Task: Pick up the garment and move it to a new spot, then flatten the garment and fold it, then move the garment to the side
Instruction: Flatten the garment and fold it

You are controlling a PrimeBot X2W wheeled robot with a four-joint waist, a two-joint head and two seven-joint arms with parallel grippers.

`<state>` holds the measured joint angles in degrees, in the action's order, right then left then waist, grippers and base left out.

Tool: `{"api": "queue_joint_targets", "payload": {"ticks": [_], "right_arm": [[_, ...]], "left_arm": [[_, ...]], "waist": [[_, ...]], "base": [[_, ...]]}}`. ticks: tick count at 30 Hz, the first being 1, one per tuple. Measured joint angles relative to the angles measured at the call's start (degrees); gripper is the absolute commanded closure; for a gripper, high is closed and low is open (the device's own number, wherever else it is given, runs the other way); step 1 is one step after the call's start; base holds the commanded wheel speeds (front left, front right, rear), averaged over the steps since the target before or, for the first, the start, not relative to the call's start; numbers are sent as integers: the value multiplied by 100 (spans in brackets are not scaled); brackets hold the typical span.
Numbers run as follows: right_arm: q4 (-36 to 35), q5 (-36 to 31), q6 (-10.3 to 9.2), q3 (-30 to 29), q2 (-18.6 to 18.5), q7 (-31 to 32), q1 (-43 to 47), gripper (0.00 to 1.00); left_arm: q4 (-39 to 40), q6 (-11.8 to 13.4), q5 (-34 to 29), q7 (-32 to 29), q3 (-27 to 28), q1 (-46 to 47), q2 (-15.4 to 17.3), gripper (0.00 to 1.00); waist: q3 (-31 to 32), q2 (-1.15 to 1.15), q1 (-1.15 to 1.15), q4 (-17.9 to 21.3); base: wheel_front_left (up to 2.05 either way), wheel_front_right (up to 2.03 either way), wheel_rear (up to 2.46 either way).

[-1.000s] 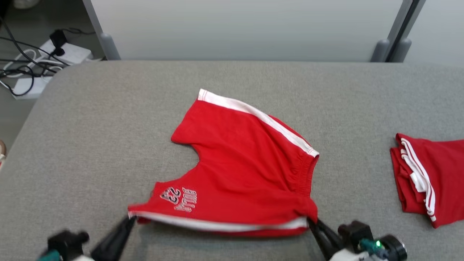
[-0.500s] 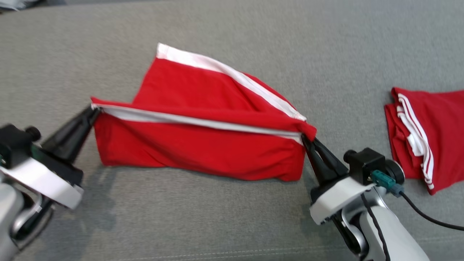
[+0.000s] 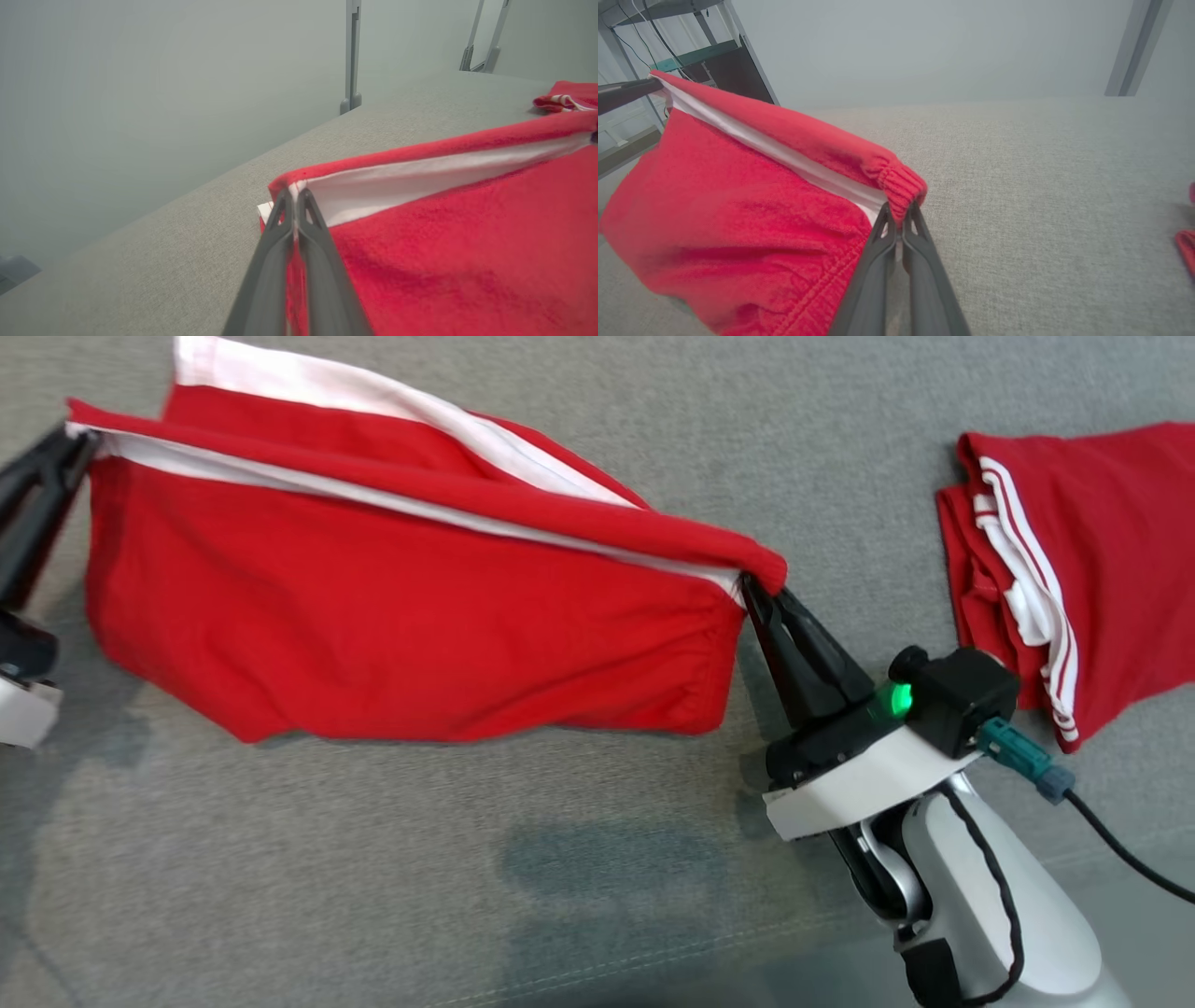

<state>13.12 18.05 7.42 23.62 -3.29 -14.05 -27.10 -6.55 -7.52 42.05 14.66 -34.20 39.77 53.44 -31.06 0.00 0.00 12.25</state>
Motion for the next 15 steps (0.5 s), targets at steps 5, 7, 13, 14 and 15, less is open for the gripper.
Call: {"api": "queue_joint_targets", "payload": {"ticks": [5, 7, 13, 14, 15], "right_arm": [[-400, 130, 0, 46, 3, -20, -182, 100], [-568, 168, 0, 62, 10, -21, -185, 100], [-881, 368, -1, 332, 2, -29, -175, 100], [-899, 396, -1, 388, 3, -29, -173, 100], [-913, 423, -1, 447, 1, -29, -172, 100]], "left_arm": [[-121, -2, -65, 0, 174, 134, 216, 100], [-138, -7, -97, 0, 234, 231, 287, 100], [-185, -7, -145, -8, 210, 305, 463, 100], [-188, -7, -144, -37, 186, 305, 497, 100], [-198, -7, -145, -47, 166, 304, 524, 100]], "waist": [[-245, 0, 0, 300], [-317, 0, 0, 409], [-499, 0, 0, 644], [-538, 0, 0, 660], [-571, 0, 0, 671]], "base": [[0, 0, 0], [0, 0, 0], [0, 0, 0], [0, 0, 0], [0, 0, 0]]}}
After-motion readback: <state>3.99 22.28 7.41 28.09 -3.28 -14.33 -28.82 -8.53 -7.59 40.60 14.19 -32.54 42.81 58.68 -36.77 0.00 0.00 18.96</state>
